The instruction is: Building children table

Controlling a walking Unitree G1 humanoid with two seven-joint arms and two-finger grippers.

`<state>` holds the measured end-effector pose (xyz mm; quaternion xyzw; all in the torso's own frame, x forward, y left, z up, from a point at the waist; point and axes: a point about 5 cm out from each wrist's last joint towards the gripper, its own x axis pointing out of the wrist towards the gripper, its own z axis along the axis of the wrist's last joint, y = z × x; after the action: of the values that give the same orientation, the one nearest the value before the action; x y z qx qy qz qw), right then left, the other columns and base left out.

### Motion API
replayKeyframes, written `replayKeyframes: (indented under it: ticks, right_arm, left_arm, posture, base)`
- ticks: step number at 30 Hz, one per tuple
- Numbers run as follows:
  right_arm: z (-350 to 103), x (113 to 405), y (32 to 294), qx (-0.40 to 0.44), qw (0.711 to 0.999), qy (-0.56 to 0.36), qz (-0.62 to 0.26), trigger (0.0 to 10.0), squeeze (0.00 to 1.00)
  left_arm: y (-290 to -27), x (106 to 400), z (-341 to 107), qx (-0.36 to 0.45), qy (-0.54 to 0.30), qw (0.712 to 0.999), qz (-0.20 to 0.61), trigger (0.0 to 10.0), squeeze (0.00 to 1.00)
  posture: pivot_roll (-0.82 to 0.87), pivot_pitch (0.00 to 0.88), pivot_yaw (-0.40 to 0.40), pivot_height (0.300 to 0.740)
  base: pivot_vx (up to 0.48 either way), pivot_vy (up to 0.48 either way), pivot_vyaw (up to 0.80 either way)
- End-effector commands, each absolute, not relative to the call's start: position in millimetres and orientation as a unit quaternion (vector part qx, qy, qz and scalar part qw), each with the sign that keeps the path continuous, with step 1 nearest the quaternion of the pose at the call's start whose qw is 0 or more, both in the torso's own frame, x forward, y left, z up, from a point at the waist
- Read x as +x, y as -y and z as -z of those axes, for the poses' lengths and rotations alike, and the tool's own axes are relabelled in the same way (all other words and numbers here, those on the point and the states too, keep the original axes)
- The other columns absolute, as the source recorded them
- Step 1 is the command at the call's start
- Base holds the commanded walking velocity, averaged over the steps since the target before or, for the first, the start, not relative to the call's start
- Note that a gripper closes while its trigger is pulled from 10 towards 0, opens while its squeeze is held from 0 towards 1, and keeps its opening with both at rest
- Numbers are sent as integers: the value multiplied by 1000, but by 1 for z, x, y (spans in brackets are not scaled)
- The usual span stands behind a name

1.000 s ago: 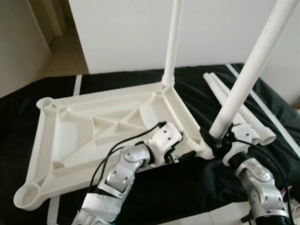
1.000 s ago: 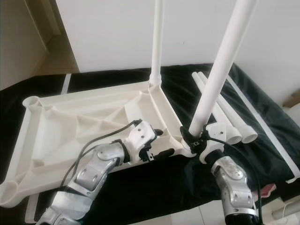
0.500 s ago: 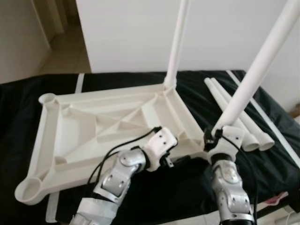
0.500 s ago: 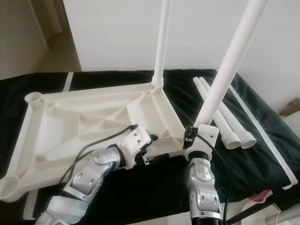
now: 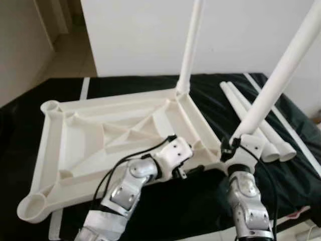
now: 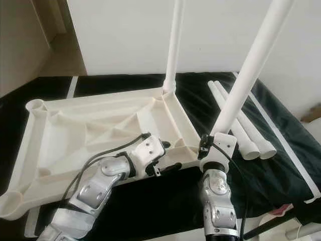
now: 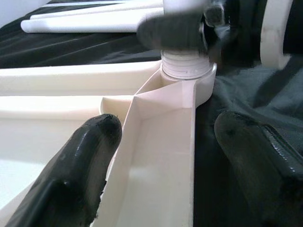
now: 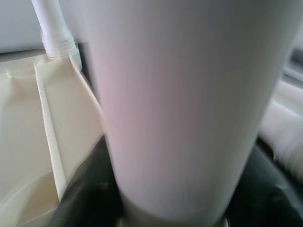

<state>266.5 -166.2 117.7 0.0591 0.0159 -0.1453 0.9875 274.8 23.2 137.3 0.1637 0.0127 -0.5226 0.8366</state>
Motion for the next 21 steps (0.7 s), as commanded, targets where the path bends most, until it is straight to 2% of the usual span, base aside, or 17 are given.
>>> replayKeyframes:
  ticks: [1,6,9,10,15,21]
  right_arm:
    - [-97,260,156,90,982,-70,149,10000,1000]
    - [-101,261,161,91,984,-55,146,10000,1000]
    - [-104,261,166,80,986,-45,142,10000,1000]
    - [-106,262,169,71,987,-39,136,10000,1000]
    - [-110,264,173,50,992,-27,113,10000,1000]
    - [-115,261,173,37,997,-11,74,10000,1000]
  left_arm:
    - [-27,281,-143,161,1,865,476,10000,0]
    - [-31,279,-146,188,33,862,470,10000,0]
    - [-32,274,-150,161,46,855,491,10000,0]
    - [-33,275,-154,130,46,860,490,10000,0]
    - [-35,279,-160,104,53,871,478,10000,0]
    - [-35,281,-154,134,37,869,475,10000,0]
  posture:
    - [-21,0,-41,740]
    - [-17,0,-39,740]
    - [-19,0,-35,740]
    - [-23,0,-32,740]
    - [-32,0,-20,740]
    - [-38,0,-17,740]
  base:
    - [0,0,0]
    - [0,0,0]
    - [0,0,0]
    - [0,0,0]
    - [0,0,0]
    - [0,0,0]
